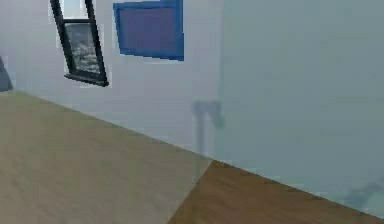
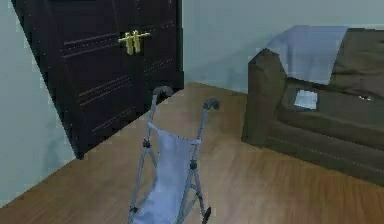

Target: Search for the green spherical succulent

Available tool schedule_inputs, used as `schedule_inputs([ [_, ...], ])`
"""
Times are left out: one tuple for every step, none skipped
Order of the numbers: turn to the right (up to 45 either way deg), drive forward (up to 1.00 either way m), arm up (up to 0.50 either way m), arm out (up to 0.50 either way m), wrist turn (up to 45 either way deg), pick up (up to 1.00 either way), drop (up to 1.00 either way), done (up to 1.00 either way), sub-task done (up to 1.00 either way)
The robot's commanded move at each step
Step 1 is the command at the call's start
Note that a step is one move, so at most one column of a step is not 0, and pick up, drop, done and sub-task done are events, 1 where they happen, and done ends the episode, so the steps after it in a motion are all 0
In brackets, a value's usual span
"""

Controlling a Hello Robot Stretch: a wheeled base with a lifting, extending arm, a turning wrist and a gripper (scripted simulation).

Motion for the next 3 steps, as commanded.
schedule_inputs([
  [-45.0,0.00,0.00,0.00,0.0,0.00,0.00,0.00,0.00],
  [-45.0,0.00,0.00,0.00,0.0,0.00,0.00,0.00,0.00],
  [-12.0,0.00,0.00,0.00,0.0,0.00,0.00,0.00,0.00],
])
